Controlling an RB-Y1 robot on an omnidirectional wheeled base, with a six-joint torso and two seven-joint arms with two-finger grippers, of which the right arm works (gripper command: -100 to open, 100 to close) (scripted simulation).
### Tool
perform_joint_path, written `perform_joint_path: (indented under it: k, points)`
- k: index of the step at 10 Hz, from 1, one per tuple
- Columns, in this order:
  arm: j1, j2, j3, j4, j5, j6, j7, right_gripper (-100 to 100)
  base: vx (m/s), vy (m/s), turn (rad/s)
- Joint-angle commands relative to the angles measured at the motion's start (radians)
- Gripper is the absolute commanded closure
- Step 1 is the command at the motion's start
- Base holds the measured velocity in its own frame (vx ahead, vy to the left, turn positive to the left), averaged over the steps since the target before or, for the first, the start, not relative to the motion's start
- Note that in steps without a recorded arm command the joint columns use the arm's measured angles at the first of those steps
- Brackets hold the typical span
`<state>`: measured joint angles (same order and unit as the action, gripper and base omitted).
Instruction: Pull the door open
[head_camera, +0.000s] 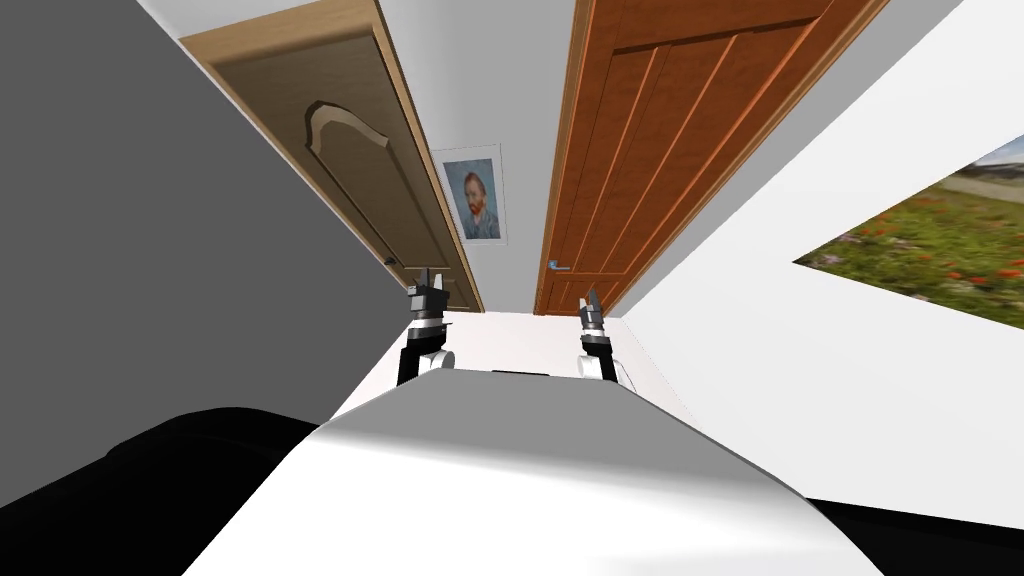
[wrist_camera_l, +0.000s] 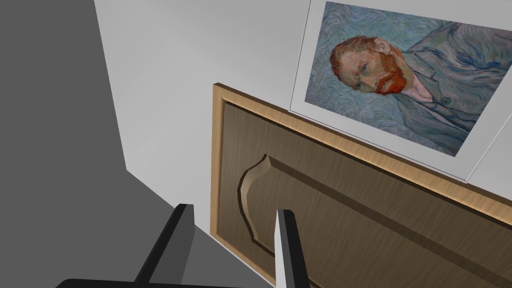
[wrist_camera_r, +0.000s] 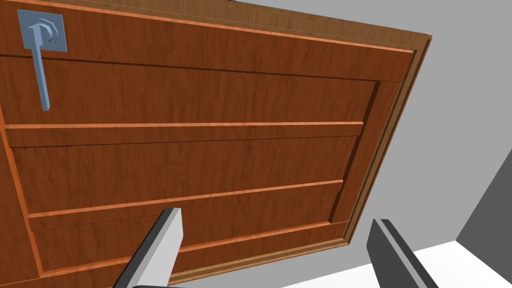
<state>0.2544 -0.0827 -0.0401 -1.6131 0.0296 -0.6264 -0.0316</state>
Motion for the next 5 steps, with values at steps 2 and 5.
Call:
perform_joint_path:
  k: [2,5]
  points:
    - [-0.036,-0.008,-0.01,0.09,-0.008,-0.02,-0.004,-100,0.09,-0.013,0.052]
    - [-0.066,-0.015,-0.018,0.165,-0.014,-0.034,-0.007,-100,0.08,-0.02,0.033]
